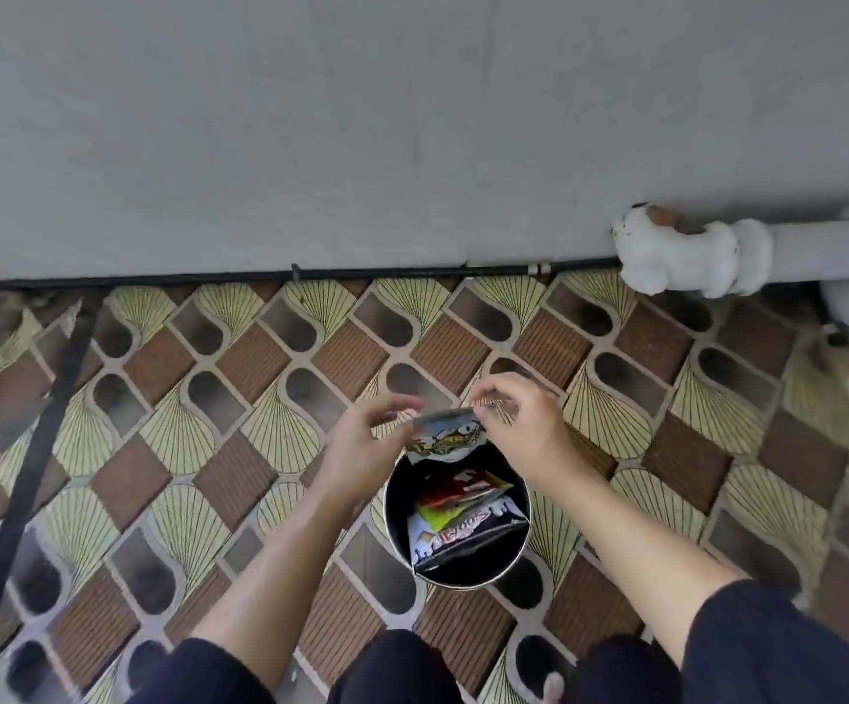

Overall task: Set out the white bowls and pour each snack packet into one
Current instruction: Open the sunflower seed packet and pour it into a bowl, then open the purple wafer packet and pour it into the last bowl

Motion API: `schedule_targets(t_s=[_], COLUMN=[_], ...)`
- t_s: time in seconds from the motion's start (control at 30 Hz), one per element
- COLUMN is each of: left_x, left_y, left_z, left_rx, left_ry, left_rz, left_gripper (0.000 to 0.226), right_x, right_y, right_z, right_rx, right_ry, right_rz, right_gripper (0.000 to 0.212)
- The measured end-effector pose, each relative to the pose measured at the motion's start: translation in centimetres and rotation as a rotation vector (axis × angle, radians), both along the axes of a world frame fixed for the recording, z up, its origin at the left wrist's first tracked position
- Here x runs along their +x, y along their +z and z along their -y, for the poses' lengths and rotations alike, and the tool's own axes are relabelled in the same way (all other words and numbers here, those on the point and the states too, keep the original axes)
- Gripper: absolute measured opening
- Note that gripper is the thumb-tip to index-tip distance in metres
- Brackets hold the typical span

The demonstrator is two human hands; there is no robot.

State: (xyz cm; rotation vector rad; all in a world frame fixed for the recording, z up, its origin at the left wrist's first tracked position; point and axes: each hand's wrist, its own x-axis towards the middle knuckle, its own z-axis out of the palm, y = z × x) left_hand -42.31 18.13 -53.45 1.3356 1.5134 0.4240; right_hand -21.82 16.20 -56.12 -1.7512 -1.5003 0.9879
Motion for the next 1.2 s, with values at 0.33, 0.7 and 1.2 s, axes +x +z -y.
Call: schedule_targets(t_s=[0.33, 0.7, 1.2], left_x=[-1.0, 2.1, 24.7], left_y=[10.9, 42.2, 60.4], left_z=[-1.4, 0.8, 19.7], left_rx=[-0.036, 0.181, 0.466], left_ry=[-0.074, -0.383, -1.179], left_rz=[-0.011, 0.076, 0.416], left_gripper=[0.012, 0.011, 0.019], right_x=[-0.6, 2.3, 12.9], right_y=[11.2, 43.7, 62.0], right_z=[-0.1, 6.2, 36.9], right_rx=[-0.129, 0.085, 0.466], right_ry=[-0.011, -0.215, -0.988], right_rz=[-0.050, 0.000, 0.087], right_gripper=[0.019, 0.011, 0.005])
